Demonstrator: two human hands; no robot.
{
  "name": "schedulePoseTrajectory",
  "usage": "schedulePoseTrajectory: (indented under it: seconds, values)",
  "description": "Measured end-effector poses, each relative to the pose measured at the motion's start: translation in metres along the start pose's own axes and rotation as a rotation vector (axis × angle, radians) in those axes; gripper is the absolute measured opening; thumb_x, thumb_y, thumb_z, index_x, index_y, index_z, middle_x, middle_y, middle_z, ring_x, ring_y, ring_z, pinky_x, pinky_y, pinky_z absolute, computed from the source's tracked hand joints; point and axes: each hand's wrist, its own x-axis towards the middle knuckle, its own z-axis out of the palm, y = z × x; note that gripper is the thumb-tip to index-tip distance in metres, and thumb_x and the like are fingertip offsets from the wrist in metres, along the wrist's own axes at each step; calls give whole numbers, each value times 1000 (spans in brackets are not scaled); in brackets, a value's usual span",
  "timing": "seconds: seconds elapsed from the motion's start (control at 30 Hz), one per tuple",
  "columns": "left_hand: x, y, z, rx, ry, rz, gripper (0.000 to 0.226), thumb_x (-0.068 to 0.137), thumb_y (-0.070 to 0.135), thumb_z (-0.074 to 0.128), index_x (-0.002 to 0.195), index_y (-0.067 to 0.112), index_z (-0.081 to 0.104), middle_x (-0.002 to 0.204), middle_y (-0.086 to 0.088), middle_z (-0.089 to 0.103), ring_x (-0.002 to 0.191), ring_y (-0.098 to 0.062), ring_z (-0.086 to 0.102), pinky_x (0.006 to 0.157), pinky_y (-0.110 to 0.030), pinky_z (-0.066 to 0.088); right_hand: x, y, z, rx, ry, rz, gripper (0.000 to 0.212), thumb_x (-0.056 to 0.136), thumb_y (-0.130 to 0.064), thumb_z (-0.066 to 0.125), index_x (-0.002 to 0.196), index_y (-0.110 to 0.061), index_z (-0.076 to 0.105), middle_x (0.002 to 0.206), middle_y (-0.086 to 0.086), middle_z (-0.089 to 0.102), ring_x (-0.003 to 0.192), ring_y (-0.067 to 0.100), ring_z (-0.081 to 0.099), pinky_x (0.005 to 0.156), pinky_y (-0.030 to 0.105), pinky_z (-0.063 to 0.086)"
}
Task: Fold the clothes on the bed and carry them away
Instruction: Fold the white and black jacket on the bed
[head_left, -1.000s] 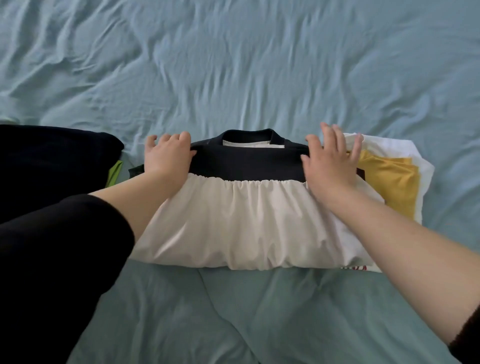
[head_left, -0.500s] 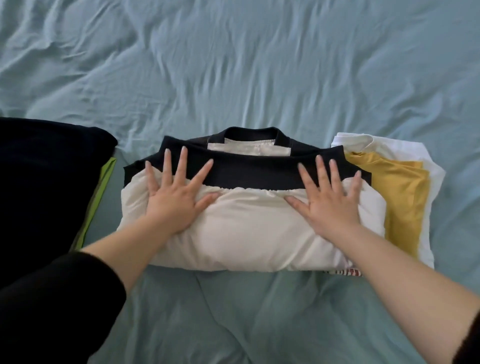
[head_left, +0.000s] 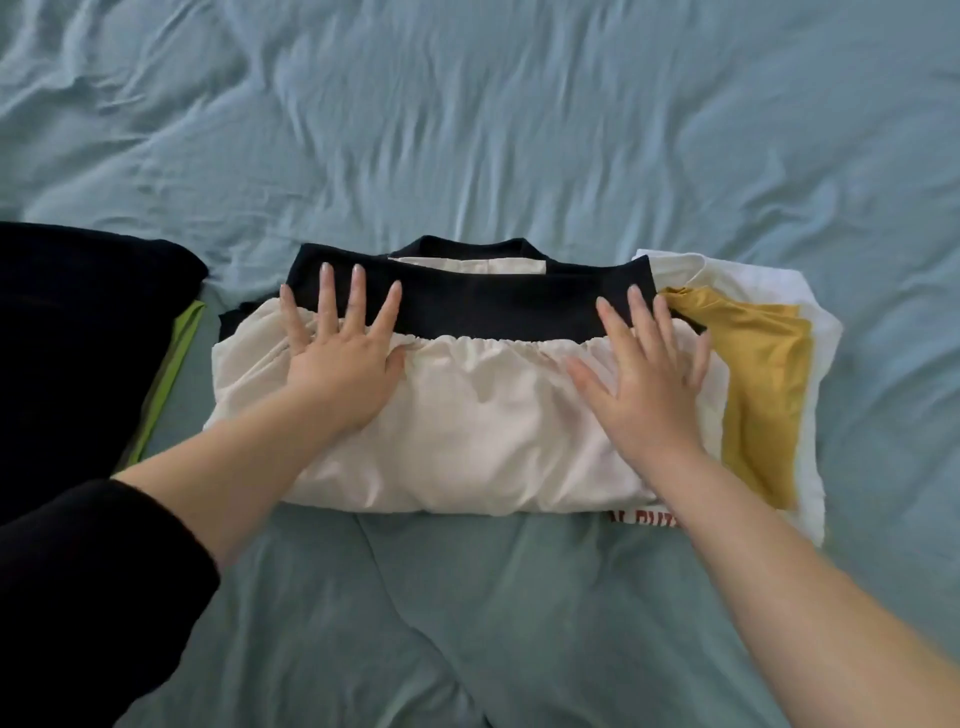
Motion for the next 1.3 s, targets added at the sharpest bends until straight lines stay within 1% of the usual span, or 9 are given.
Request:
schedulePoseTrajectory:
  seconds: [0.07,0.17,0.3,0.5,0.7,0.83,1.0,1.2,1.3]
  values:
    - [-26,25,-7,-125,106,17,67,95,34,23,151,37,-15,161,-4,-17,145,-31,-26,110,-63,-18,-51,1,-14,305,269,90,31,91,-48,53,116,-29,58,118,-5,61,115,21,54,102,33,38]
    - [-55,74,-8,-354,101,83,64,94,46,19,147,44,-16,162,3,-15,145,-21,-26,109,-52,-25,-117,-3,-9,861,43,629,40,80,-60,61,89,-22,63,75,-8,68,74,17,63,65,22,47]
    - [-38,109,6,-512,-68,69,67,94,63,17,150,41,-13,161,2,-19,145,-18,-26,112,-43,-21,-133,-5,27,1436,-289,1113,35,77,-39,68,104,-16,67,104,6,73,95,20,68,77,33,51]
    - [9,109,10,-764,-268,-128,67,93,63,21,152,39,1,163,6,-5,148,-17,-13,118,-43,-6,-82,-32,40,1954,-59,1176,37,81,-38,71,113,-21,66,109,5,73,102,22,69,93,41,52]
    - [23,102,-20,-909,-289,-302,56,95,58,29,149,48,17,156,0,21,144,-30,12,116,-46,9,-75,-75,22,1292,284,1075,41,88,-40,64,123,-19,61,120,-12,64,106,8,61,93,25,46]
    - [27,79,-34,-1355,-363,-297,51,98,50,36,148,40,32,153,-4,34,136,-28,38,116,-44,28,-79,-118,16,1181,366,836,3,92,-39,60,94,-41,58,95,-35,54,85,-19,54,72,-6,35]
    - [-9,-4,-45,-2013,-422,-261,52,97,58,34,146,40,34,147,0,46,133,-23,46,113,-48,31,-97,-166,39,747,463,273,45,90,-16,57,134,-10,52,136,7,54,127,22,49,111,42,35]
    - [-74,-96,-38,-2239,-193,-526,62,94,64,31,123,20,63,111,-9,71,104,-28,66,91,-43,49,-100,-183,88,-63,-279,-229,73,96,-7,36,154,-27,-5,163,-8,-7,149,21,-12,112,47,-22]
    - [-90,-96,-31,-1684,216,-824,46,98,50,36,132,25,53,133,-2,58,121,-22,54,104,-35,38,-97,-191,89,-157,-396,-213,78,93,-10,36,152,-26,-13,161,-4,-17,147,25,-20,109,52,-25]
